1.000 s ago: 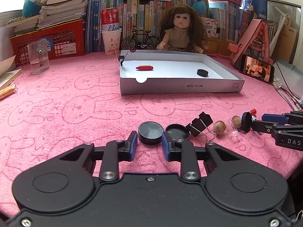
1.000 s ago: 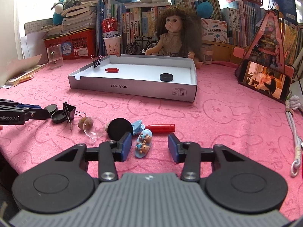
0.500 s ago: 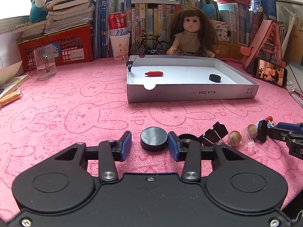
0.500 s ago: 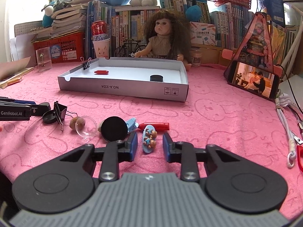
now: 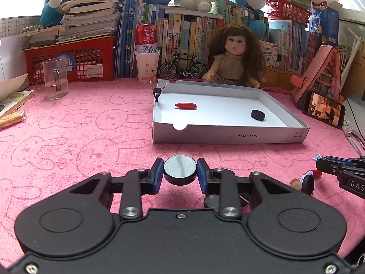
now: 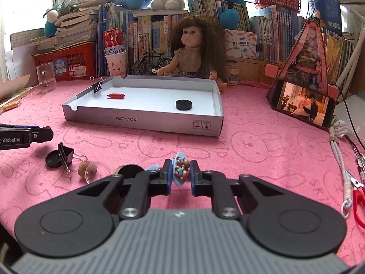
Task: Organize rigid objects
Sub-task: 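Carry the black lid and blue oval toy into the white tray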
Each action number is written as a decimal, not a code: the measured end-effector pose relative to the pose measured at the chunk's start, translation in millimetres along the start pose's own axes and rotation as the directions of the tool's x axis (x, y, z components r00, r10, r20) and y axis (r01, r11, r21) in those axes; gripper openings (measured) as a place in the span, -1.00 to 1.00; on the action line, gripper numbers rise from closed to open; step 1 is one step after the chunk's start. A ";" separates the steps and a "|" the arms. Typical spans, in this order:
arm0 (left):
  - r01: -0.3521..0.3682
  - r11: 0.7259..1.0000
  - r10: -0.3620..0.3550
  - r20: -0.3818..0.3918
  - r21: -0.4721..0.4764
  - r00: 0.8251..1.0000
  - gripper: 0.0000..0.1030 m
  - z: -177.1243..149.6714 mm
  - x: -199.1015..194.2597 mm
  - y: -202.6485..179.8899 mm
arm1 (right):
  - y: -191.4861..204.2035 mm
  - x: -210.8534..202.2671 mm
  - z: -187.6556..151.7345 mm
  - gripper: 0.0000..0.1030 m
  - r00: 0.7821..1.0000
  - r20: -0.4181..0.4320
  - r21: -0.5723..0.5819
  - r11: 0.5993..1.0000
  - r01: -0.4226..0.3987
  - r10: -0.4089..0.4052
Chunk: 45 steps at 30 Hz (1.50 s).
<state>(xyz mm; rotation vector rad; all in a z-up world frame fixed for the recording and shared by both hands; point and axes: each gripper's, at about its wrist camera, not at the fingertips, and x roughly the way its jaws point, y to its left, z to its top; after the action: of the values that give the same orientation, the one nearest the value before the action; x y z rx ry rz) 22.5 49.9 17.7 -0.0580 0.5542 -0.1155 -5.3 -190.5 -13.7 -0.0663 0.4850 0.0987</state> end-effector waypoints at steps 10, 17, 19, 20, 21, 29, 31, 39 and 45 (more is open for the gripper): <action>0.021 1.000 -0.021 0.054 0.010 0.998 -0.43 37.4 10.7 -9.5 | -6.1 23.4 36.0 -0.63 0.999 0.030 0.061 0.998 0.009 -0.011; 0.062 0.998 -0.061 0.049 -0.015 0.997 -0.43 67.2 35.5 -13.0 | -19.7 45.5 60.4 -0.63 1.000 0.020 0.107 0.994 0.002 -0.004; 0.080 0.996 -0.079 0.038 -0.031 0.996 -0.43 76.0 45.9 -13.9 | -24.5 53.9 67.0 -0.63 1.000 0.010 0.126 0.992 -0.005 0.004; 0.093 0.995 -0.093 0.024 -0.036 0.995 -0.43 80.4 52.5 -14.9 | -26.8 58.5 70.6 -0.63 1.000 0.000 0.134 0.991 -0.006 0.006; 0.103 0.993 -0.103 0.013 -0.048 0.995 -0.43 84.9 60.4 -16.4 | -29.0 63.3 73.8 -0.63 1.000 -0.010 0.142 0.990 -0.010 0.011; 0.155 0.985 -0.159 -0.052 -0.074 0.986 -0.43 111.9 128.3 -46.5 | -42.2 114.0 103.2 -0.63 0.994 -0.082 0.199 0.979 -0.048 0.065; 0.158 0.985 -0.164 -0.082 -0.075 0.983 -0.43 114.0 145.2 -57.3 | -44.4 125.8 109.8 -0.63 0.992 -0.097 0.202 0.978 -0.059 0.080; 0.163 0.982 -0.176 -0.153 -0.093 0.973 -0.43 114.9 191.0 -83.9 | -50.0 159.8 117.0 -0.63 0.983 -0.163 0.217 0.975 -0.047 0.084; 0.172 0.982 -0.183 -0.164 -0.079 0.969 -0.43 110.1 200.0 -95.9 | -58.1 174.3 116.5 -0.63 0.974 -0.201 0.270 0.962 -0.048 0.105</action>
<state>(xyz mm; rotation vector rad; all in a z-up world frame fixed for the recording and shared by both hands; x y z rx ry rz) 240.5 -67.5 15.2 -0.1616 0.7240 -0.2791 208.3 -224.3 9.8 0.2056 0.7129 0.1030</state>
